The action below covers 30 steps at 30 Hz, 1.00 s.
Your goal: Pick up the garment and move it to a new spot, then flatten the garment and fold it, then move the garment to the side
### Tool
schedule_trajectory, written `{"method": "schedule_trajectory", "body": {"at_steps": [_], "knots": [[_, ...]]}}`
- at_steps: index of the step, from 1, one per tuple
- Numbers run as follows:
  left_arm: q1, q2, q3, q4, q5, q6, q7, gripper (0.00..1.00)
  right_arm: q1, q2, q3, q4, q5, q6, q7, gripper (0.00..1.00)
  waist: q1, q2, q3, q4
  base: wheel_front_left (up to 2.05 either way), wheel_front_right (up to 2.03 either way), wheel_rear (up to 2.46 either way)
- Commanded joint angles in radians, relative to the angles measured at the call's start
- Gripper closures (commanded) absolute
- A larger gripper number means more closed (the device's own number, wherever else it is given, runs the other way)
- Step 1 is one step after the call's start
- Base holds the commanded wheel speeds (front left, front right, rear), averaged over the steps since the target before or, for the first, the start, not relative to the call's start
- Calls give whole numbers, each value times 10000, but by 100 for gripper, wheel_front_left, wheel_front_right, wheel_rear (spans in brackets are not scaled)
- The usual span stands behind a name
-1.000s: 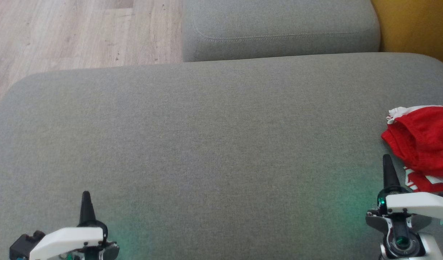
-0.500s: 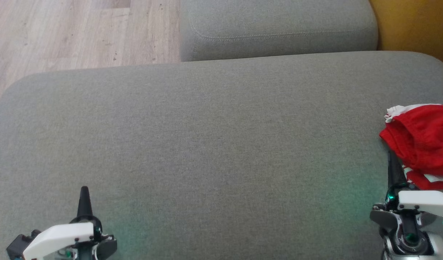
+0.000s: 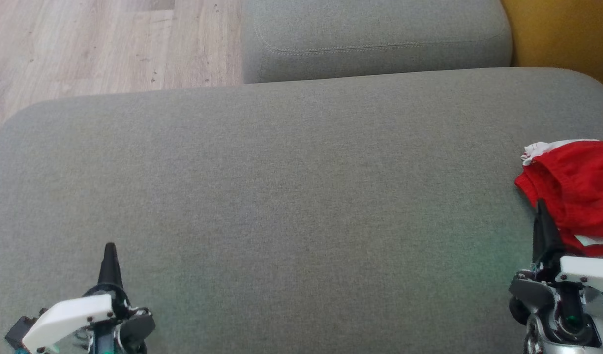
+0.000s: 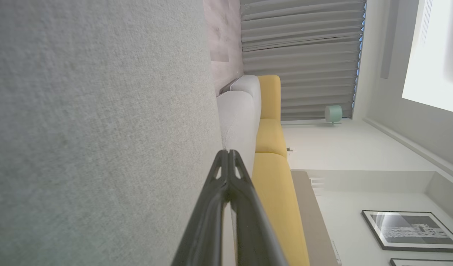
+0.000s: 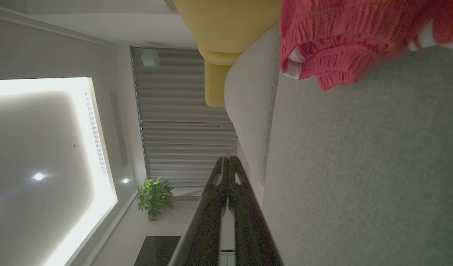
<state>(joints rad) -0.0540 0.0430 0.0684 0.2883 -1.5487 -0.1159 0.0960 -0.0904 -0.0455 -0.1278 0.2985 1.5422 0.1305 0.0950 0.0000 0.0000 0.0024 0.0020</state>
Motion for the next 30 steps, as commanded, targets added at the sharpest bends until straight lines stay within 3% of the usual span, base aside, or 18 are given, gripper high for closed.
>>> {"method": "schedule_trajectory", "body": {"at_steps": [1,30], "knots": [[-512,71,398,-378,-255,-116,78,100,-185,-46,174,-451,295,2,92,100,0,0,1,-4,0,0,0],[-541,72,451,-429,-602,-148,170,100,-176,-47,140,-537,665,2,182,100,0,0,7,-20,0,0,0]]}}
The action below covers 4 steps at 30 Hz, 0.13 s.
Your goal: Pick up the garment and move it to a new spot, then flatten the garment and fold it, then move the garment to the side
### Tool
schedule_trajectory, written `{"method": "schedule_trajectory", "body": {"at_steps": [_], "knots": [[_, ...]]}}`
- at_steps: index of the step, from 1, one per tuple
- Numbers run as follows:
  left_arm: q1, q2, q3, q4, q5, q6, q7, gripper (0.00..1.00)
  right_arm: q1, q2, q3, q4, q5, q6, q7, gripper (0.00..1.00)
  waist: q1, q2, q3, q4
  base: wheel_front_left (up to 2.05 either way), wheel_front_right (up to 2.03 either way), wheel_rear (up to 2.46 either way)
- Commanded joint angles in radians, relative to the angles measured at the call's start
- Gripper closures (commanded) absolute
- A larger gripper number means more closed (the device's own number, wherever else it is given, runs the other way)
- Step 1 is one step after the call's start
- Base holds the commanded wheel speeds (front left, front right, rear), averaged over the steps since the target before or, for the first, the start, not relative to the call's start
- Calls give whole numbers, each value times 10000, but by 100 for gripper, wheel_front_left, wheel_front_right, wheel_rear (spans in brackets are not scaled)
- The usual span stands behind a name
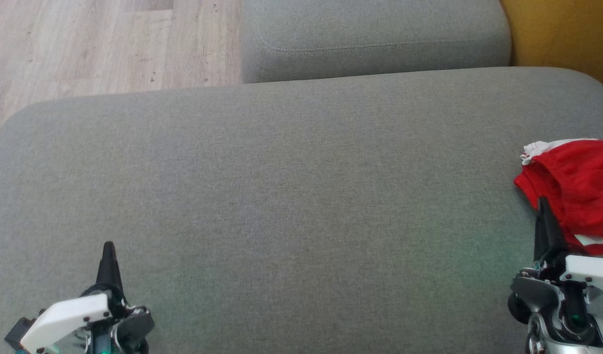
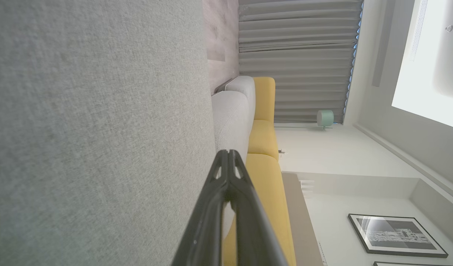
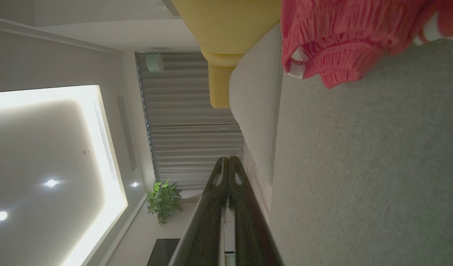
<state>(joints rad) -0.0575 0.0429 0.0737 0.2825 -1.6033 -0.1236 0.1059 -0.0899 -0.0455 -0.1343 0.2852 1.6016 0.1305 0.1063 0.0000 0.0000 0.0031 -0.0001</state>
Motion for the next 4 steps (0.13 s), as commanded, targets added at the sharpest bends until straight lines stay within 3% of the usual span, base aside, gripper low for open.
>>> {"method": "schedule_trajectory", "body": {"at_steps": [1,4], "knots": [[-506,73,397,-372,-56,-71,70,100,-181,-47,205,-404,70,2,69,100,0,0,0,1,0,0,0],[-506,73,397,-372,-56,-71,70,100,-181,-47,206,-404,71,2,69,100,0,0,0,1,0,0,0]]}}
